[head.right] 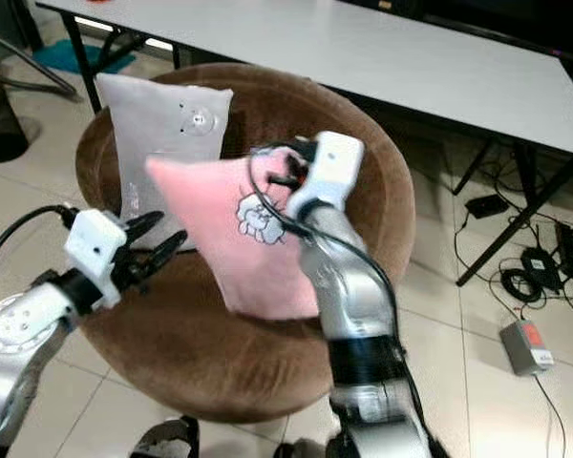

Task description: Move the pillow to the sofa from floor

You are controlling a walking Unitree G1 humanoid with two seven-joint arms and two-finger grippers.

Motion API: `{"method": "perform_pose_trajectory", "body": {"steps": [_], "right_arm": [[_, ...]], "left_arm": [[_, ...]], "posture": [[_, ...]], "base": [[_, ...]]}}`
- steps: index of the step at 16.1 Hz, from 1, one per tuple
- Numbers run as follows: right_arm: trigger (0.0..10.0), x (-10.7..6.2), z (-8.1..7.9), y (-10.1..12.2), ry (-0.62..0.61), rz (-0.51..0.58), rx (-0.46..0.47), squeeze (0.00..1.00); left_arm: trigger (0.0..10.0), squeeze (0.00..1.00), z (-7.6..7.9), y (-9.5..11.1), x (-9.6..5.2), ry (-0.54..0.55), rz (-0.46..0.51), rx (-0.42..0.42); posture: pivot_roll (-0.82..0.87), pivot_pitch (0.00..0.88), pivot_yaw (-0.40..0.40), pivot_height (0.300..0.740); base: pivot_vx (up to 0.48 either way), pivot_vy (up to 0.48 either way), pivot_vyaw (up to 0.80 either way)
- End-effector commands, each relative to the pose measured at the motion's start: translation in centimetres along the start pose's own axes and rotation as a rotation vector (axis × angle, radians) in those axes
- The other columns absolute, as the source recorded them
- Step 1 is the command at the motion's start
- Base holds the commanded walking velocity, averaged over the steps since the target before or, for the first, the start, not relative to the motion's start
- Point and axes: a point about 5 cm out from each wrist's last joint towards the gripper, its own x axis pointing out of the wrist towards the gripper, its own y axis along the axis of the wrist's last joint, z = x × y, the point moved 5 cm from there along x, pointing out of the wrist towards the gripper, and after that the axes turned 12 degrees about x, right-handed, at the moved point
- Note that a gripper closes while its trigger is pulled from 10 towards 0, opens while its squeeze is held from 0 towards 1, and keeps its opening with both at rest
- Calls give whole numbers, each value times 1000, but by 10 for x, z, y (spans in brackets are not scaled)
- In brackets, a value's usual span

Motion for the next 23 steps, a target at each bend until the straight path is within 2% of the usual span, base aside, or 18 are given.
{"method": "perform_pose_trajectory", "body": {"steps": [1,2,3,5,6,7,10,12,13,14,15,17,18,19,21,23], "right_arm": [[10000,8,9,9,-74,45,16,0],[10000,13,14,8,-111,43,17,0],[10000,27,31,9,-243,55,0,0],[10000,39,41,16,-319,71,19,0],[10000,43,43,21,-330,86,26,490],[10000,47,44,26,-329,92,73,1000],[10000,55,43,53,-327,170,107,1000],[10000,56,47,61,-335,200,114,1000],[10000,55,51,69,-345,234,117,0],[10000,55,48,80,-302,281,55,0],[10000,53,41,86,-206,329,-42,0],[10000,43,31,80,2,348,-32,0],[10000,33,49,59,-47,262,-154,0],[10000,25,58,48,-57,232,-175,0],[10000,-22,93,6,-55,106,-208,0],[10000,-70,128,-25,-117,28,-194,0]], "left_arm": [[10000,0,1,4,-2,-13,6,2],[10000,0,2,3,-4,-15,1,3],[10000,0,4,3,-7,-28,-11,4],[10000,0,5,2,-9,-43,-20,7],[10000,0,5,2,-10,-45,-22,9],[10000,0,5,2,-11,-46,-25,11],[10000,0,3,3,-9,-38,-26,18],[10000,0,0,2,-6,-15,-24,19],[10000,0,-6,1,-4,26,-24,15],[10000,0,-10,-2,0,64,-27,15],[10000,0,-11,-4,4,97,-30,-8],[10000,0,-4,-10,15,140,-42,-101],[10000,0,5,-18,27,145,-89,-113],[10000,0,7,-16,31,147,-85,-121],[10000,0,18,-9,37,120,-55,-120],[10000,0,27,-17,32,104,-82,-108]], "posture": [[170,148,-133,740],[172,150,-133,740],[179,160,-130,740],[183,164,-127,740],[187,167,-125,740],[190,168,-123,740],[197,153,-122,740],[195,144,-120,740],[192,140,-119,740],[185,123,-123,740],[171,110,-129,740],[127,92,-130,740],[95,84,-129,740],[83,81,-128,740],[73,75,-123,740],[64,68,-107,740]], "base": [[0,0,0],[0,0,0],[0,0,0],[0,0,0],[0,0,0],[0,0,0],[0,0,0],[0,0,0],[0,0,0],[0,0,0],[0,0,0],[0,0,0],[0,0,0],[0,0,0],[0,0,-256],[0,0,-641]]}}
